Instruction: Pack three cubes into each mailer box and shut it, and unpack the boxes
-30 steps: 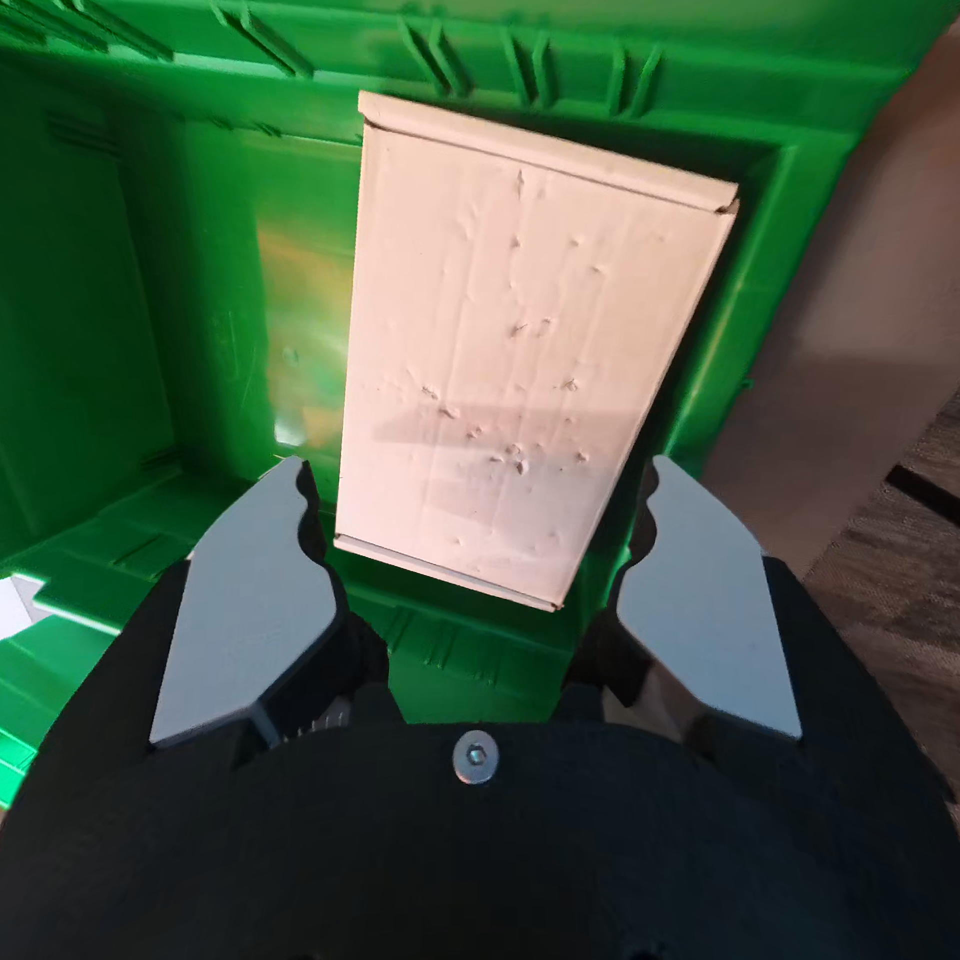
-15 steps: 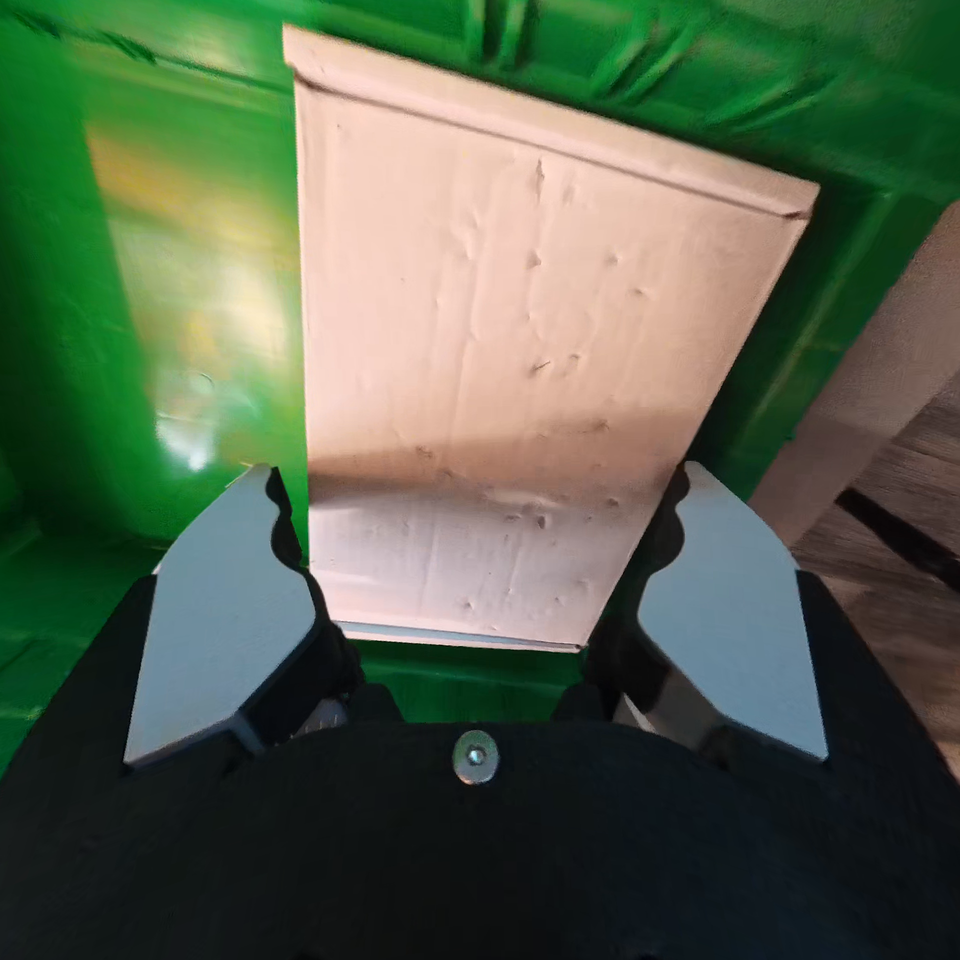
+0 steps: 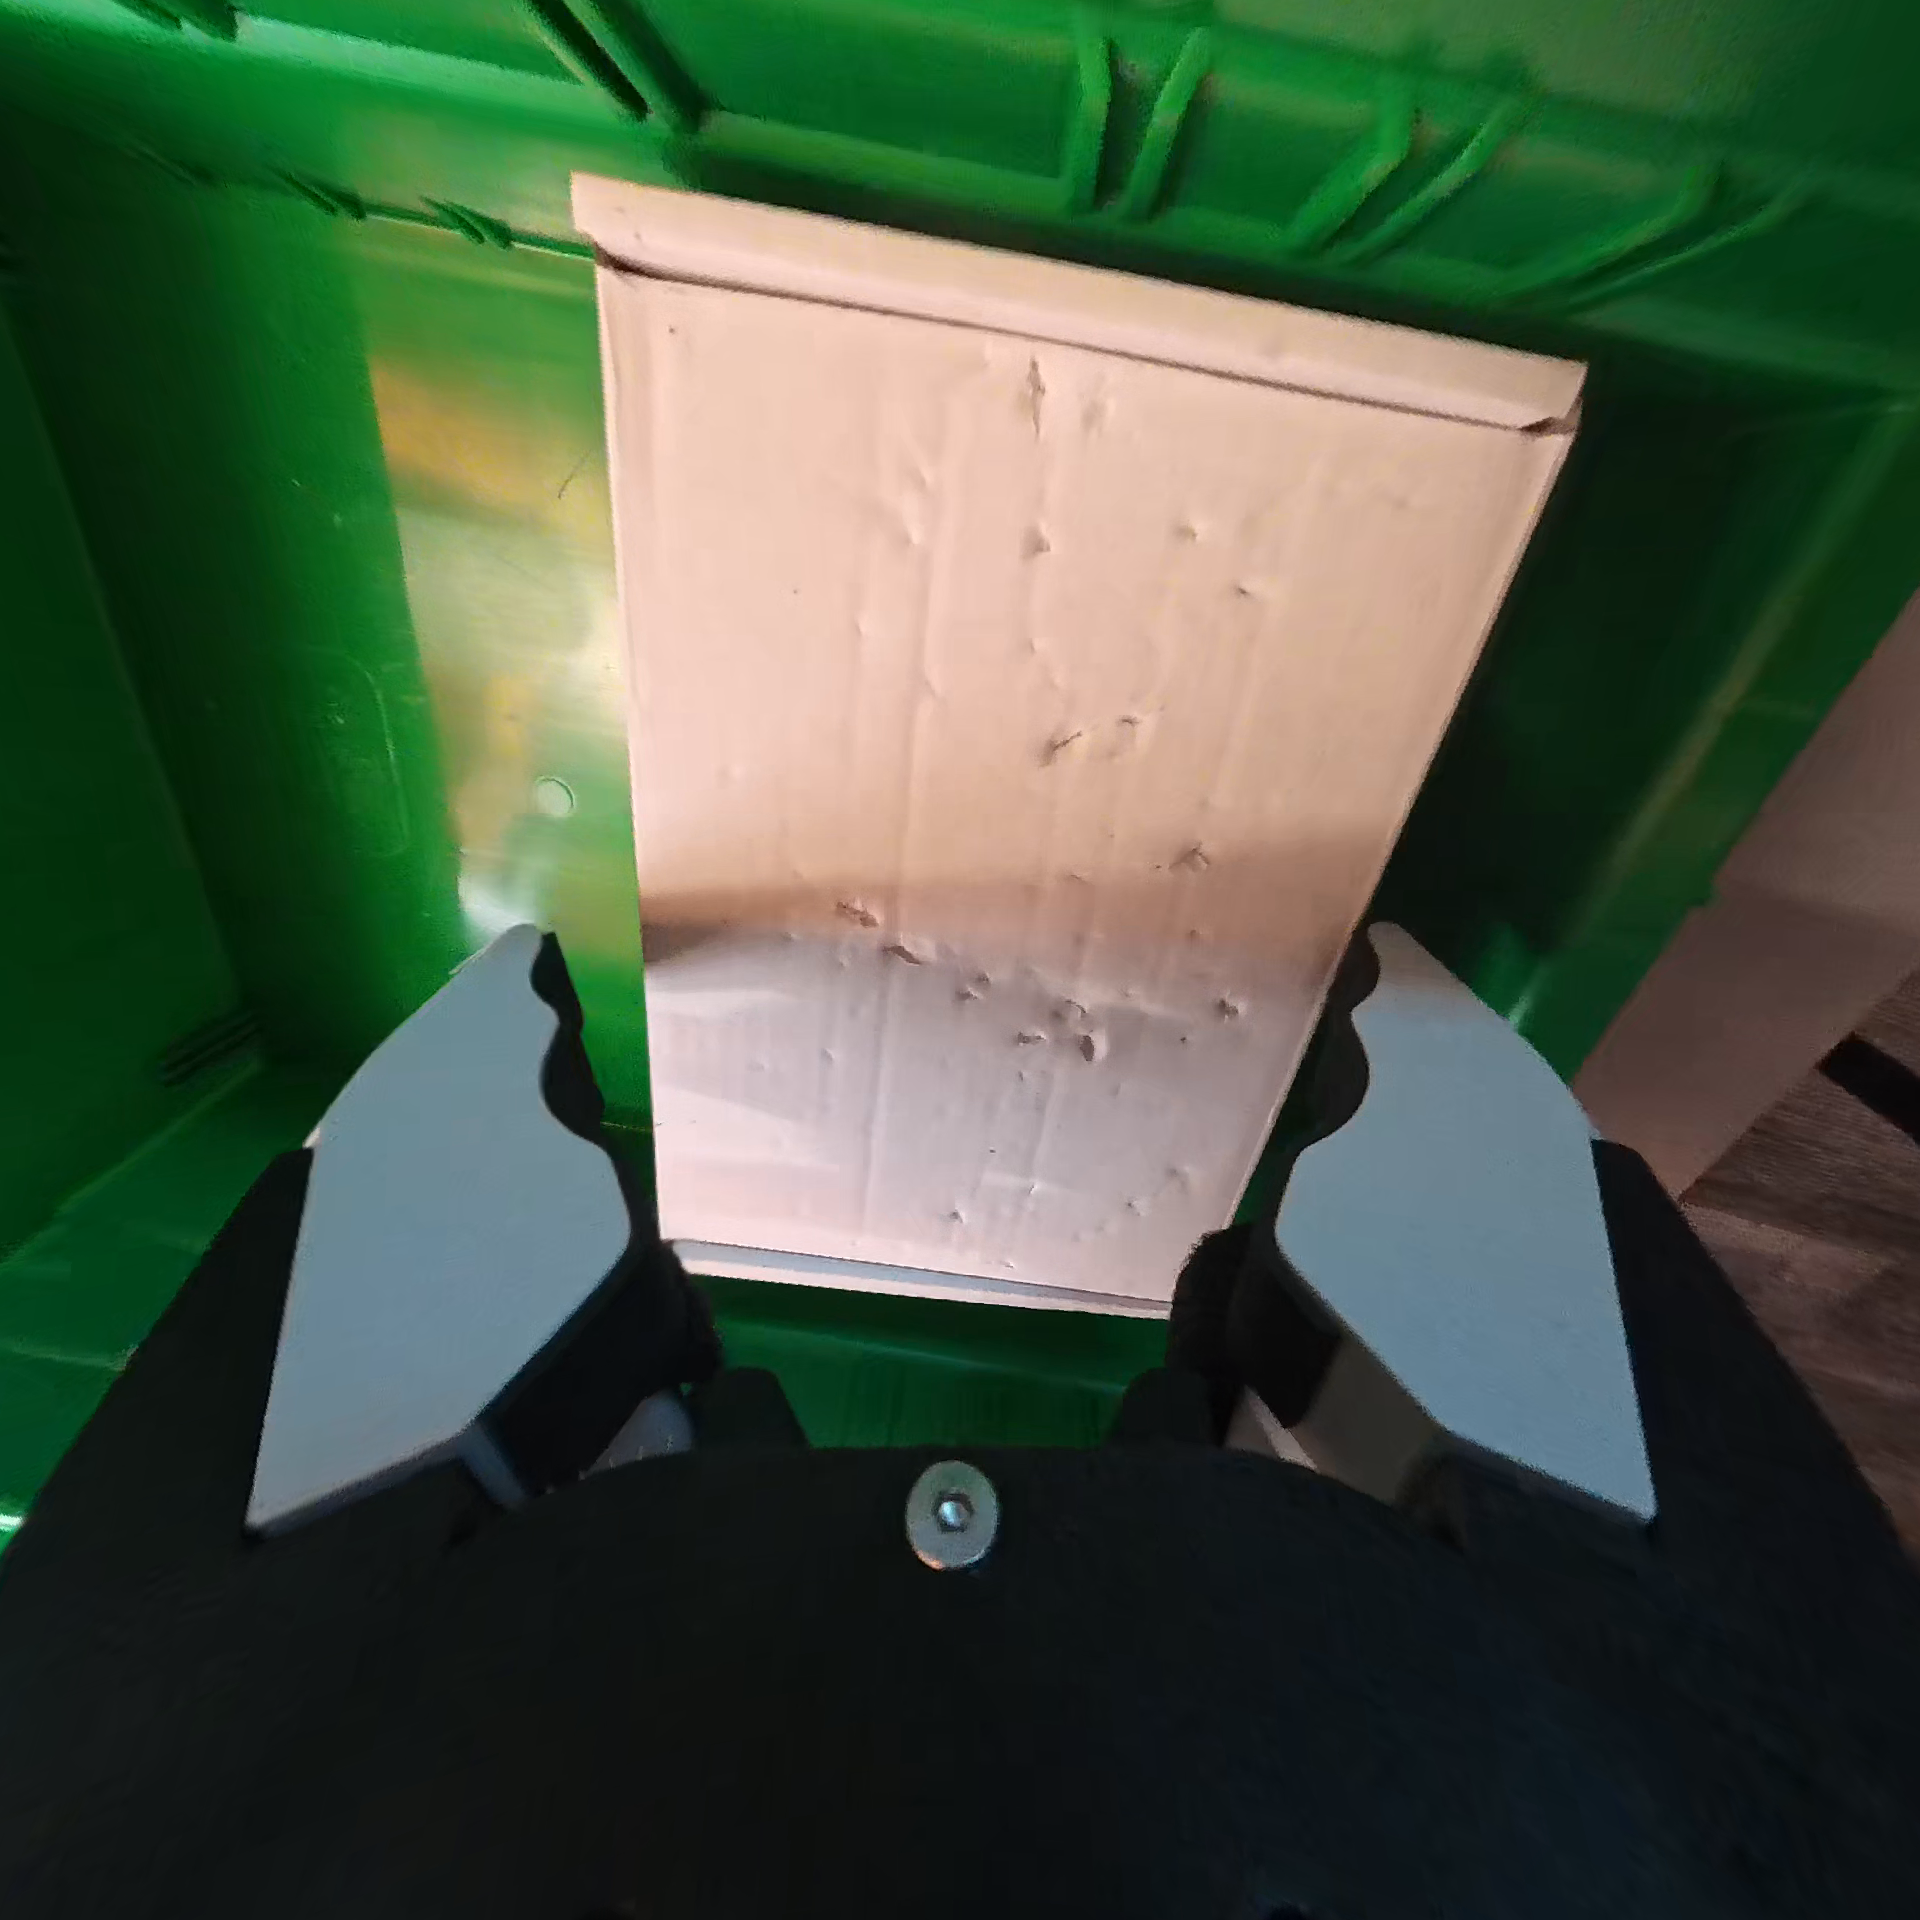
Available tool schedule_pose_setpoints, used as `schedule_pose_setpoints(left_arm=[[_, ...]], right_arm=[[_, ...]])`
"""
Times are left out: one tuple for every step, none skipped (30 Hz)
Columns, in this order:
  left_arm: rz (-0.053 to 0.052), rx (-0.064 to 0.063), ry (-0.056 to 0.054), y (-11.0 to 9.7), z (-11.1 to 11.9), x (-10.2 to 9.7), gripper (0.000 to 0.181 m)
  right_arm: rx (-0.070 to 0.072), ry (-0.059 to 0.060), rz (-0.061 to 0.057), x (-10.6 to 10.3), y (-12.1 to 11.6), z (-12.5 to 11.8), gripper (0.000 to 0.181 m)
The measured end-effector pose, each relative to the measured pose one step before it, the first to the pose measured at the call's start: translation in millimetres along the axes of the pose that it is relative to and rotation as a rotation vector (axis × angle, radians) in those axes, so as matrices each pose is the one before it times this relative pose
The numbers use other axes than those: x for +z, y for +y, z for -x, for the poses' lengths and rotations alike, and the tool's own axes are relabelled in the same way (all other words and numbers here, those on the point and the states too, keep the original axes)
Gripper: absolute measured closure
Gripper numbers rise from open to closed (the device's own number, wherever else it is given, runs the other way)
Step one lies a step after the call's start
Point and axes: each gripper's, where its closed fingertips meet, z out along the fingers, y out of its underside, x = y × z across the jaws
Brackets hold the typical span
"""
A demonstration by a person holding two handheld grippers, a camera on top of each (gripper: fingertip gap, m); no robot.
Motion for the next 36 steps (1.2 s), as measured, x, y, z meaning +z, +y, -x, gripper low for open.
schedule_pose_setpoints(left_arm=[[-0.0069,0.0039,-0.011,-1.19,1.59,-0.12,0.046],[-0.0001,0.0004,-0.0205,-0.66,3.14,-0.24,0.041],[0.0093,-0.0006,-0.0187,0.26,2.94,-0.48,0.038],[0.0054,0.0022,-0.0186,-0.47,2.94,-0.71,0.037],[0.0015,0.0077,-0.0137,-0.96,1.93,-0.63,0.037],[0.0051,0.0051,-0.0095,-0.23,1.51,-0.35,0.038],[0.0058,0.0036,-0.0165,-0.31,2.62,-0.66,0.039],[-0.0051,0.0115,-0.0255,-1.68,3.46,-1.21,0.04],[-0.0128,0.0175,-0.0172,-2.27,1.77,-1.0,0.041],[-0.0077,0.0134,0.0103,-1.52,-2.42,-0.11,0.046],[0.0004,0.0027,0.0427,-0.27,-6.89,1.99,0.046],[0.0197,-0.0091,0.0524,2.66,-7.78,3.99,0.046],[0.0387,-0.005,0.0218,5.01,-2.39,5.06,0.042],[0.0428,0.0207,-0.0129,5.61,2.43,4.48,0.042],[0.0334,0.0246,-0.0094,4.22,1.63,4.33,0.042],[0.019,0.0103,-0.0026,1.61,1.24,4.33,0.041],[0.001,-0.002,0.008,-1.24,0.24,3.7,0.036],[-0.0057,-0.0071,0.0055,-1.67,0.82,1.75,0.035],[-0.0131,-0.0063,0.0014,-1.92,1.48,-0.28,0.035],[-0.0131,-0.0123,-0.0005,-1.65,1.88,0.31,0.035],[-0.0121,-0.0076,-0.001,-1.26,1.39,0.58,0.035],[-0.0082,0.0,-0.0003,-0.82,1.04,-0.2,0.035],[0.0029,-0.0018,0.0022,0.48,0.7,-0.48,0.036],[0.007,-0.0032,-0.0023,1.11,1.27,-1.06,0.037],[0.0083,-0.0049,-0.0075,1.55,2.14,-1.91,0.039],[0.0095,-0.0073,-0.0121,2.02,3.03,-2.72,0.039],[0.0042,-0.0085,-0.0116,1.52,3.05,-3.89,0.04],[0.0029,-0.0096,-0.0079,1.22,2.44,-4.7,0.04],[0.0068,-0.0069,-0.0101,1.27,2.51,-5.68,0.04],[0.0072,-0.0038,-0.0122,0.58,2.46,-6.57,0.04],[0.0065,-0.0013,-0.0133,-0.02,2.48,-7.35,0.04],[0.0076,-0.0015,-0.0158,-0.69,2.79,-8.15,0.04],[0.0062,-0.0017,-0.0163,-1.72,2.89,-9.09,0.04],[0.003,-0.0012,-0.014,-2.84,2.68,-9.9,0.04],[0.0039,0.0008,-0.0153,-3.62,2.99,-10.63,0.04],[0.0182,0.006,-0.0197,-2.13,3.7,-10.79,0.04]], right_arm=[[-0.0004,-0.0002,-0.0006,-0.11,-0.14,0.05,0.053],[-0.0002,0.0003,0.0005,0.05,0.05,0.0,0.053],[0.0003,0.0004,0.0018,0.12,0.27,-0.03,0.053],[0.0005,0.001,0.0016,0.17,0.22,-0.18,0.053],[-0.0004,-0.0006,0.0002,0.02,0.04,0.18,0.053],[-0.0008,0.0002,-0.001,-0.13,-0.16,0.06,0.053],[-0.0001,0.0015,-0.0017,-0.18,-0.14,-0.27,0.054],[0.0001,0.0008,-0.0017,-0.17,-0.23,-0.01,0.054],[0.0004,-0.0006,-0.0015,-0.17,-0.24,-0.03,0.054],[0.001,0.0003,-0.0006,0.0,-0.08,-0.1,0.054],[0.0008,-0.0003,0.0009,0.01,0.19,0.0,0.054],[0.0003,-0.0002,0.0019,0.15,0.26,-0.04,0.054],[-0.0001,0.0004,0.0017,0.2,0.24,-0.01,0.054],[-0.0008,-0.0007,0.0006,0.08,0.07,0.21,0.055],[-0.0007,0.0001,-0.0001,-0.04,0.01,0.02,0.055],[0.0004,0.001,-0.0008,-0.14,-0.17,-0.19,0.055],[0.0017,0.0004,-0.0013,-0.09,-0.04,-0.17,0.055],[0.0025,-0.0006,-0.0011,-0.04,-0.16,-0.15,0.055],[0.0021,-0.0013,-0.0004,-0.09,-0.07,-0.08,0.055],[0.0012,-0.0009,0.0001,0.11,0.06,0.02,0.055],[-0.0001,-0.0003,0.0011,0.14,0.08,0.05,0.055],[-0.0008,0.0002,0.0021,0.13,0.31,0.06,0.055],[-0.0007,-0.0001,0.0022,0.25,0.29,0.06,0.055],[-0.0005,-0.0009,0.0012,0.16,0.19,0.09,0.055],[0.0,-0.0012,0.0011,0.14,0.08,0.17,0.055],[0.001,-0.0001,0.0013,0.11,0.2,-0.04,0.055],[0.0016,-0.0003,0.0009,0.14,0.11,-0.2,0.055],[0.0018,-0.0001,0.0005,0.1,0.0,-0.12,0.055],[0.0012,0.0001,0.0002,-0.01,-0.01,-0.15,0.055],[0.0002,-0.001,-0.0001,0.01,-0.02,0.15,0.056],[-0.0008,-0.0011,0.0,0.04,0.01,0.22,0.056],[-0.0015,-0.0006,0.001,0.06,0.12,0.15,0.056],[-0.0018,-0.0003,0.0019,0.25,0.18,0.24,0.056],[-0.0022,-0.0005,0.0021,0.19,0.23,0.33,0.056],[-0.0037,-0.0011,0.0018,0.12,0.24,0.48,0.056],[-0.0049,0.0003,0.0016,0.21,0.23,0.47,0.056]])
